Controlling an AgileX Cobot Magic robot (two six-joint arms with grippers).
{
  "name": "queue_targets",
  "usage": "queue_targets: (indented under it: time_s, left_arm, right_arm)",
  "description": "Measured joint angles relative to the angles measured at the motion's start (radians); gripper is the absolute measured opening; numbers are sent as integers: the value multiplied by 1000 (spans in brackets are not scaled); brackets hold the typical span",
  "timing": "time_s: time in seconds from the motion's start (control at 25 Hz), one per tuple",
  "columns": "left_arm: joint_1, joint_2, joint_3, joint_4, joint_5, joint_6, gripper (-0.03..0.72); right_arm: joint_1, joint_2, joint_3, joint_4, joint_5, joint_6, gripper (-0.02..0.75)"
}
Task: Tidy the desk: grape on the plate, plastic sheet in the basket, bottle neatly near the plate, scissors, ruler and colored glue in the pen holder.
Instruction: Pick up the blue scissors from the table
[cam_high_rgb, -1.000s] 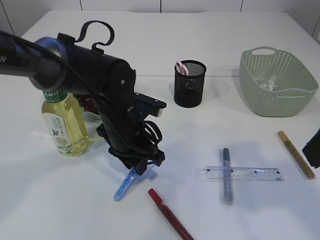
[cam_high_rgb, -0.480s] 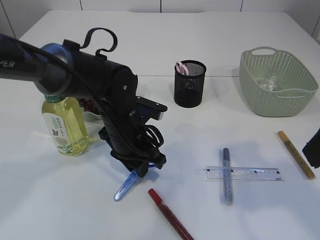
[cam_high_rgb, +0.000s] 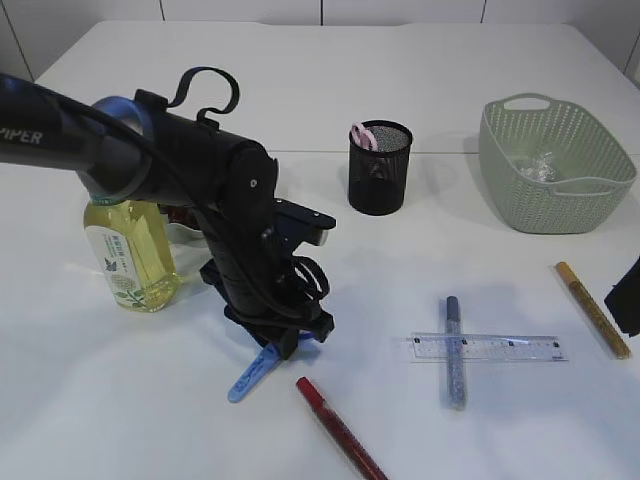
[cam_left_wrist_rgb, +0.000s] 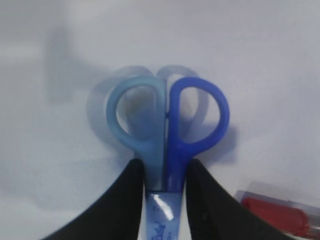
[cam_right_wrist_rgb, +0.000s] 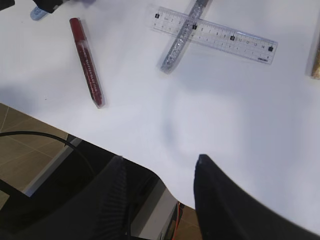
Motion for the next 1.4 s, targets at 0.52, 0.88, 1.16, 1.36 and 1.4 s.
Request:
queue_targets:
  time_s: [0.52,0.88,1.16,1.36,1.4]
  left_arm:
    - [0,0,0,0,-6,0,254]
    - [0,0,0,-13,14,0,258]
    - [0,3,0,-15,24,0,258]
    - [0,7,0,-15,26,0,258]
    - [0,7,0,-15,26,0,258]
  right_arm:
    - [0,0,0,0,0,0,364]
    - [0,0,0,0,0,0,364]
    - [0,0,0,0,0,0,364]
    - [0,0,0,0,0,0,364]
    - [0,0,0,0,0,0,364]
